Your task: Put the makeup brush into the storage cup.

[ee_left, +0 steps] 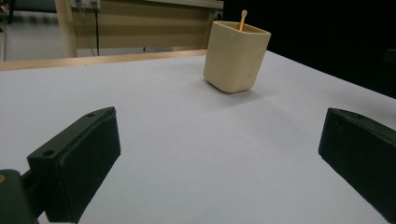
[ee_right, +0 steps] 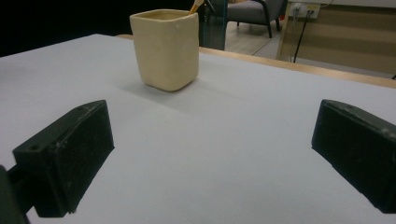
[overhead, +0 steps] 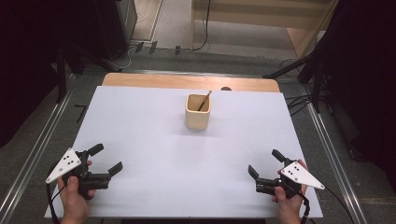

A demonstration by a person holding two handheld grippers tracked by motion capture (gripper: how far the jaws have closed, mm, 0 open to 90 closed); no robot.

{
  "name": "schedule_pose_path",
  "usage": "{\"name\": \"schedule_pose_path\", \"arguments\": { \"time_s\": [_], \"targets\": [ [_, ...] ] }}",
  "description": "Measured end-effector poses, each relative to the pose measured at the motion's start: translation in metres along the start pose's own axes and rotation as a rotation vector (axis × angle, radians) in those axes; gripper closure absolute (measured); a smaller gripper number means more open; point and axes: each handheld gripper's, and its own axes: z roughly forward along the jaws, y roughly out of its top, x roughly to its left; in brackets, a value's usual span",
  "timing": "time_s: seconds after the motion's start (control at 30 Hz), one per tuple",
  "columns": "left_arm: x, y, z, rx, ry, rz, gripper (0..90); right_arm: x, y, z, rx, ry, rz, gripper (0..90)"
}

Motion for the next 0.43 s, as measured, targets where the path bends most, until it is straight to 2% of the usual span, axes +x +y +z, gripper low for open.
{"name": "schedule_pose_path", "arguments": {
  "time_s": [0.43],
  "targets": [
    [0.001,-0.0001,0.0004,-0.002,0.006,-0.003,0.0,-0.0003,-0.0006,-0.0005,-0.003,0.007,-0.003,0.0]
  ]
}}
